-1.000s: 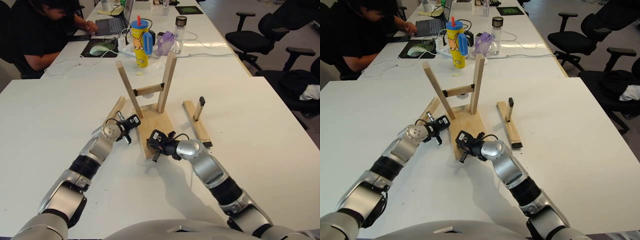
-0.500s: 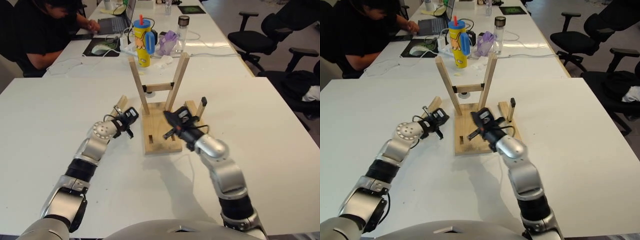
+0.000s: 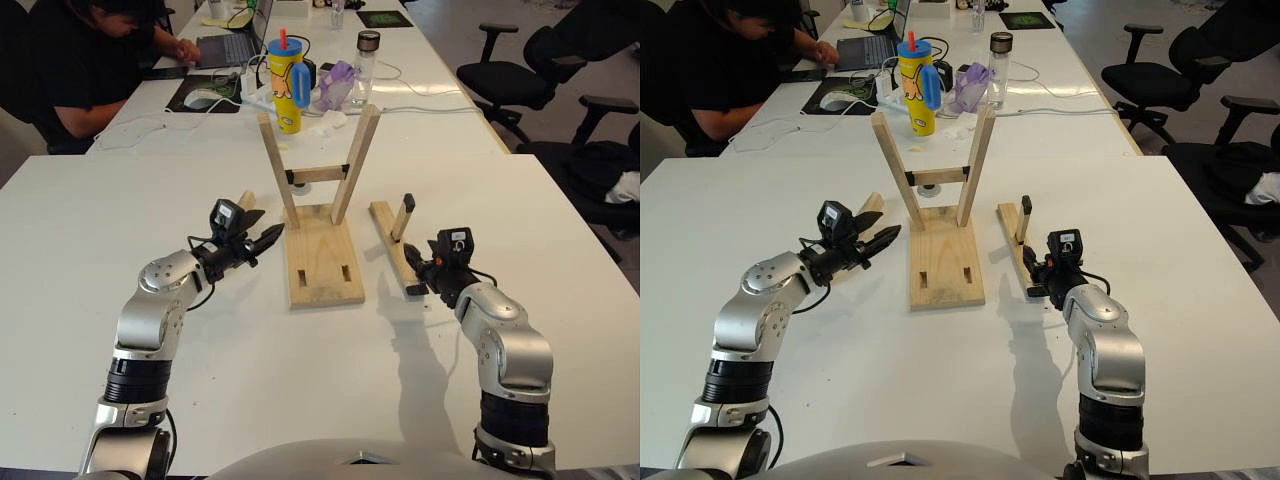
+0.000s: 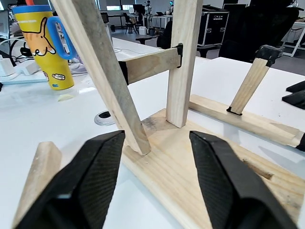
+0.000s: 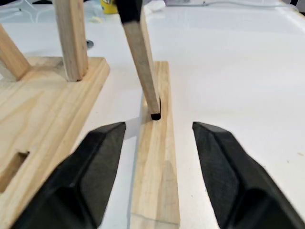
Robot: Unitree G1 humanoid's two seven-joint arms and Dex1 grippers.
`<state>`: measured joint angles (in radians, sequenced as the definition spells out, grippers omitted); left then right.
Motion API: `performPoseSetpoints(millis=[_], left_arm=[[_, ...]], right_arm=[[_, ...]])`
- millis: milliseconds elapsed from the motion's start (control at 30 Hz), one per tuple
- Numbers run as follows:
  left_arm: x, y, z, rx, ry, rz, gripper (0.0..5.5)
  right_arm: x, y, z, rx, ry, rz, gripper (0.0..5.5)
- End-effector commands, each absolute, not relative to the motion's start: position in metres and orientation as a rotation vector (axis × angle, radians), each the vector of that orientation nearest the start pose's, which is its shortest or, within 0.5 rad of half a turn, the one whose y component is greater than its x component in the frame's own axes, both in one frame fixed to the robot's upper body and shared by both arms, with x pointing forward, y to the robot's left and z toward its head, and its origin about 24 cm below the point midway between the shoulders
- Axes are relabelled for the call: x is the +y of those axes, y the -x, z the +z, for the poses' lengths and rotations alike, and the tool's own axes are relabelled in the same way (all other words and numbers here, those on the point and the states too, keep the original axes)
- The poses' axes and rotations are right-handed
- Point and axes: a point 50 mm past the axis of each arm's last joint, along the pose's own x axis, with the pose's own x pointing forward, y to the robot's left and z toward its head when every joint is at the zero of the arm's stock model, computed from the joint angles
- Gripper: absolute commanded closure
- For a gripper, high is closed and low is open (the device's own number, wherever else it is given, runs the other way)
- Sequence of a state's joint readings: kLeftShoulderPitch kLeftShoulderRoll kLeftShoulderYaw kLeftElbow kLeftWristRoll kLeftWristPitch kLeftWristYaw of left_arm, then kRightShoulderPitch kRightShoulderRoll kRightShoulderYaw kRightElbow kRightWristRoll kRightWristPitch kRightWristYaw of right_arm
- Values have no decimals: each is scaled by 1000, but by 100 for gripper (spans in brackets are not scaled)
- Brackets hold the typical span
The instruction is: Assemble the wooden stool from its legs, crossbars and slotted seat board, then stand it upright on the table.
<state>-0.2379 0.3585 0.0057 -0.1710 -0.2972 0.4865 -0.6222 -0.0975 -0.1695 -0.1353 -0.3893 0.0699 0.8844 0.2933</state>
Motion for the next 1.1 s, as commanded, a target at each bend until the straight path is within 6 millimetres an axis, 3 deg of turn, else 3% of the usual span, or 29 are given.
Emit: performPoseSetpoints(millis=[33,367,633,767,900,1100], left_arm=[[152,-277,109,129,-37,-766,246],[147,-278,108,133,-31,-777,246],[141,-276,113,130,-49,-862,246],[141,-278,120,111,17,-879,246],[143,-280,127,117,72,-902,246],[147,-284,149,69,220,-959,246]], right_arm=[[-185,-255,66,482,42,224,240],[-191,-269,45,581,61,247,240],[-188,-272,46,521,27,252,345],[-192,-279,71,311,-55,194,345],[-196,-286,110,82,-148,212,345],[-175,-277,172,-151,-367,546,345]])
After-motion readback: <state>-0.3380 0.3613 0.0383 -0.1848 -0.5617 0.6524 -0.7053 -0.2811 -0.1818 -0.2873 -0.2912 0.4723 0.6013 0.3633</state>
